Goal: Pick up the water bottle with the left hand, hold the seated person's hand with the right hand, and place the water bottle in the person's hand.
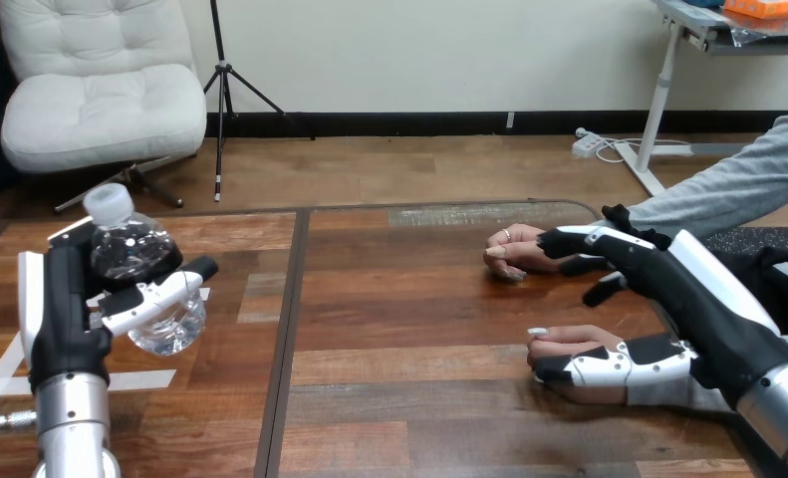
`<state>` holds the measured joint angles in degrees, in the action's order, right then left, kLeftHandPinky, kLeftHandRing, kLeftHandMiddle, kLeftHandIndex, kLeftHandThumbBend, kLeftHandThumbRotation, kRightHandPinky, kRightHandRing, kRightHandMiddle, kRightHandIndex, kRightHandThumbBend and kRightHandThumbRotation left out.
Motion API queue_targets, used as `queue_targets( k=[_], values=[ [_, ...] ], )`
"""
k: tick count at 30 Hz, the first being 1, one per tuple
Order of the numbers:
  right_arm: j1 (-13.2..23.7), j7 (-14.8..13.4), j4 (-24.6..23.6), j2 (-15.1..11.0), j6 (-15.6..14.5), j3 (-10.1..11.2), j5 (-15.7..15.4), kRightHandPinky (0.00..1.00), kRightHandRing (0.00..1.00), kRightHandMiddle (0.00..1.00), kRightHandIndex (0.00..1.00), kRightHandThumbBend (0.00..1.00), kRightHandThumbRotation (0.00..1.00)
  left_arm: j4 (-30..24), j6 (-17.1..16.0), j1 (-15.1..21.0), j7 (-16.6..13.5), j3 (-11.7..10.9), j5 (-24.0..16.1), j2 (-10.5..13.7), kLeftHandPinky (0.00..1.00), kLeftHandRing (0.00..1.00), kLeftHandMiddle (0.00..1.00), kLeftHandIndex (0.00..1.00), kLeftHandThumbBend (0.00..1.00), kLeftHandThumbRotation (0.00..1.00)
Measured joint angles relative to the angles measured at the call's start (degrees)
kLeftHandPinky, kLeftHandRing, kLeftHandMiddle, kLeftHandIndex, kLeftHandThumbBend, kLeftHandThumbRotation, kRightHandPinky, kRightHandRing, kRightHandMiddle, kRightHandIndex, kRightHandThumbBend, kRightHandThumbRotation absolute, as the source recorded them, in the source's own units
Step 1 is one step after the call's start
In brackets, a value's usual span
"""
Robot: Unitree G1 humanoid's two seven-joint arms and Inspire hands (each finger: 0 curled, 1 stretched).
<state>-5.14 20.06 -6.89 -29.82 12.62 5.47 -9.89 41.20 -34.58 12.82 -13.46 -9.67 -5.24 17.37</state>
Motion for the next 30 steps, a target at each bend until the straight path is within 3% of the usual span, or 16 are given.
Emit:
queue_targets(
  k=[9,30],
  values=[
    [0.0,0.0,0.4,-0.5,-1.7,0.1,0.0,0.62,0.77,0.83,0.84,0.99,0.3,1.1,-1.7,0.0,0.1,-0.4,0.2,0.0,0.26,0.31,0.36,0.38,0.72,0.0],
    [0.0,-1.0,1.2,-1.5,-2.2,0.8,-0.9,0.68,0.82,0.86,0.86,0.91,0.21,1.3,-1.8,0.0,0.3,-0.4,0.2,-0.1,0.27,0.31,0.37,0.38,0.73,0.0]
  ],
)
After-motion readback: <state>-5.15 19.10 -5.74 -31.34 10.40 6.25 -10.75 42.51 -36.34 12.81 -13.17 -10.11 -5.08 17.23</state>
